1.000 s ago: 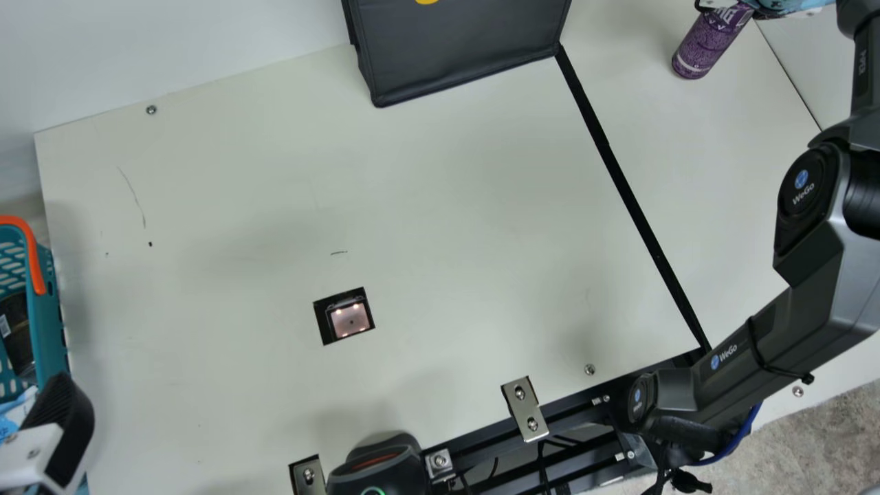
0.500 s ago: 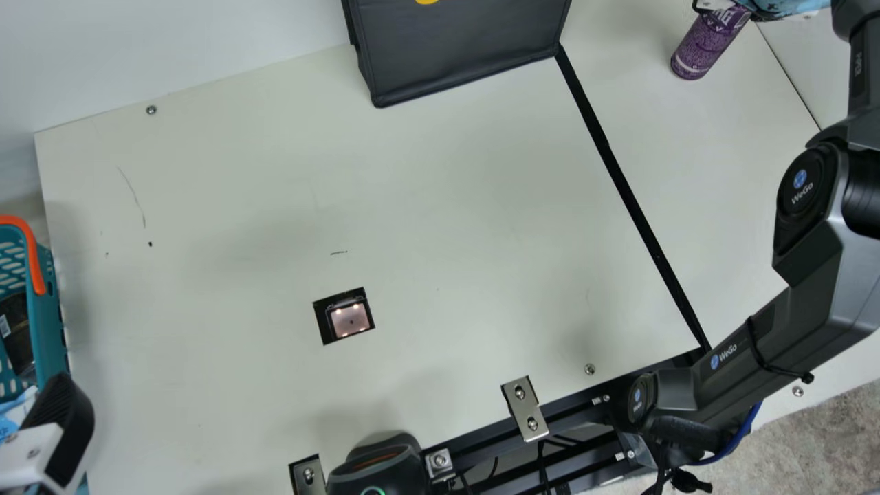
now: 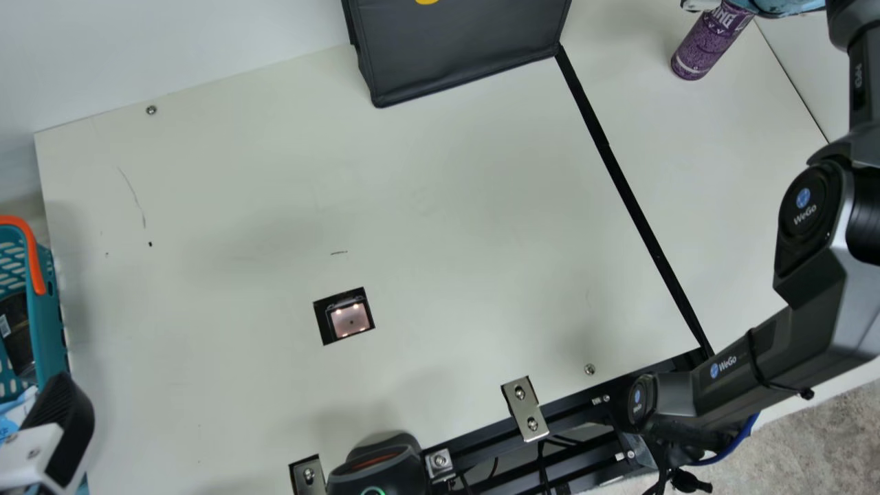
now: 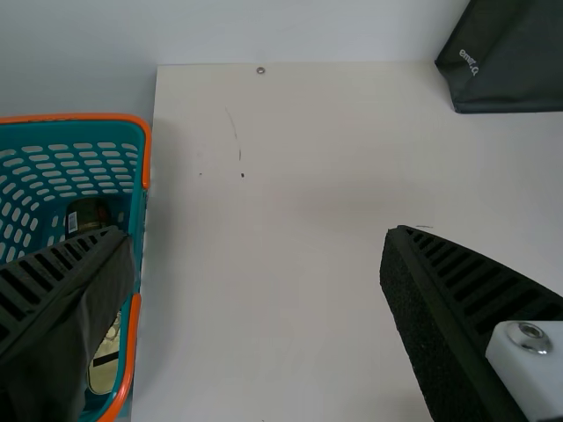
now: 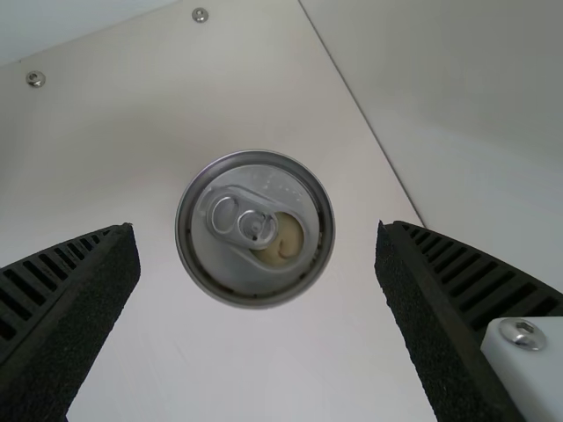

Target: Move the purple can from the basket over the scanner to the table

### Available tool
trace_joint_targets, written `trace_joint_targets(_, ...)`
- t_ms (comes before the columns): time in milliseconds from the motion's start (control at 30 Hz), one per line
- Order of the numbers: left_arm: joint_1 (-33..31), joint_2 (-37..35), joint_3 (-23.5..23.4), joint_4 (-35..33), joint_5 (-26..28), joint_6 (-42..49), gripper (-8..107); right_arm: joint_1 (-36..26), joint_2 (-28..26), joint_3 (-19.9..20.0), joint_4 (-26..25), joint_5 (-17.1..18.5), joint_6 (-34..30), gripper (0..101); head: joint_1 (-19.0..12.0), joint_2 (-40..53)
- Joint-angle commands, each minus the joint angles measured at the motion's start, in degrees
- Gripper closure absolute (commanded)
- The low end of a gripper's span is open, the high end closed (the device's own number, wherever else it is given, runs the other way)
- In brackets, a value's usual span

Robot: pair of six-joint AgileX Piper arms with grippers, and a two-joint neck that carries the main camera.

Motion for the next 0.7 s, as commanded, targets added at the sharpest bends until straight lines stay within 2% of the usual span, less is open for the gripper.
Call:
trace_joint_targets(0,0.0,0.0,0.0,0.0,0.0,0.0,9,0.1,-1.6,1.2,-0.2,-0.7,-0.2,6,-1.7,-0.1)
trace_joint_targets(367,0.0,0.0,0.0,0.0,0.0,0.0,9,0.9,-12.1,8.4,-0.2,-2.3,-0.7,6,-1.7,-0.1)
trace_joint_targets(667,0.0,0.0,0.0,0.0,0.0,0.0,9,2.7,-22.9,16.3,-0.3,-2.5,1.6,6,-1.7,-0.1)
